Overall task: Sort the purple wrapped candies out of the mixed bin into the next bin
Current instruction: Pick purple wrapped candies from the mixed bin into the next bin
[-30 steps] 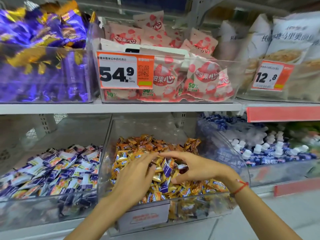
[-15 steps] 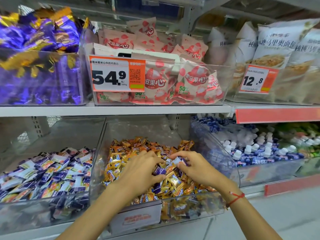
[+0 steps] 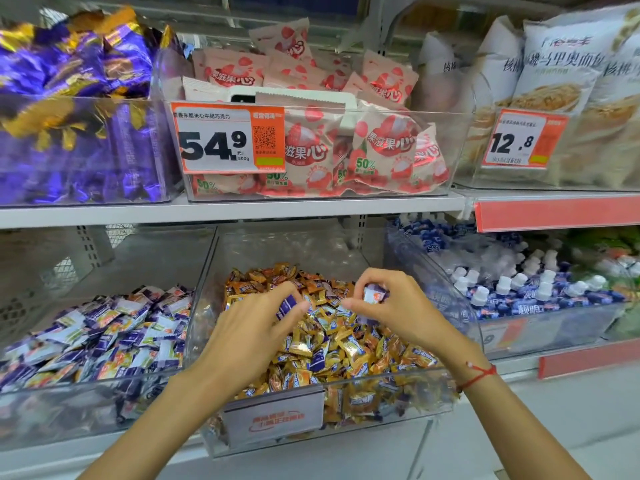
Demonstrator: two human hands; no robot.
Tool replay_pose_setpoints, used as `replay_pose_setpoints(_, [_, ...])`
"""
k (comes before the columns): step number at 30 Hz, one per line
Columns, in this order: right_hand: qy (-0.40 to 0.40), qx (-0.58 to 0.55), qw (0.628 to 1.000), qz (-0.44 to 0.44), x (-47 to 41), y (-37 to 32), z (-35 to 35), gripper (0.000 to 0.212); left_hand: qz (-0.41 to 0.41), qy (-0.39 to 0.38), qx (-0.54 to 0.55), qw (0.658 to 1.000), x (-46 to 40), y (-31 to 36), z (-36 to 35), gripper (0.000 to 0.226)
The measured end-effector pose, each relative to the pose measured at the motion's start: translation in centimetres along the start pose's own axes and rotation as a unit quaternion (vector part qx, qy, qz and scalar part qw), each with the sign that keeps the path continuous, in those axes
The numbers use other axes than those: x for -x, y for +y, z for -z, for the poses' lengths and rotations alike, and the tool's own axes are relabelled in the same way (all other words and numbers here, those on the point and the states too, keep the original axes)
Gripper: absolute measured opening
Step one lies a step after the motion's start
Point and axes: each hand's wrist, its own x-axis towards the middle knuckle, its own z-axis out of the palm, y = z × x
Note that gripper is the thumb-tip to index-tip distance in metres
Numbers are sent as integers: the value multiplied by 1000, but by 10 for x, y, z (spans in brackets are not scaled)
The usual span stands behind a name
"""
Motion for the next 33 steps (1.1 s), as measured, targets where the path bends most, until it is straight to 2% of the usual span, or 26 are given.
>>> replay_pose_setpoints(2, [-115,44,992,3,-1,-12,-5,17,20,21,57,998,8,0,4,20])
replay_pose_setpoints(3, [-178,104,979,10,-4,-17,-10,16,33,24,89,995,12,1,5,18])
replay_pose_setpoints(5, [-260,239,935,31,-10,-24,-21,28,67,2,146,987,17,3,9,10])
replay_pose_setpoints(8, [-307,324,894,20,-22,-31,-26,41,116,-35,199,973,18,3,13,18])
replay_pose_setpoints(13, [-354,382,853,31,-26,-34,-23,48,121,-13,247,961,15,-2,21,30])
replay_pose_setpoints(15, [-334,362,869,56,-25,-30,-26,37,99,-7,261,960,19,-4,24,29])
replay_pose_setpoints(17, [-301,260,916,47,-24,-25,-23,25,70,3,287,955,24,-5,29,33])
replay_pose_setpoints(20, [-245,101,964,1,-22,-25,-13,25,41,44,332,941,32,-7,39,39])
replay_pose_setpoints(24, [-139,24,990,-27,-22,-31,-16,27,56,151,376,912,40,-19,58,31])
replay_pose_setpoints(27, [-68,-37,997,15,-29,-61,-42,18,99,247,308,913,53,-46,69,21])
replay_pose_setpoints(29, [-69,-76,994,48,-38,-90,-68,15,148,304,209,917,61,-71,77,20])
replay_pose_setpoints(31, [-85,-42,992,83,-50,-117,-99,16,186,329,139,915,66,-96,84,26])
replay_pose_setpoints(33, [-69,55,989,120,-65,-138,-131,17,208,337,122,910,68,-116,91,31])
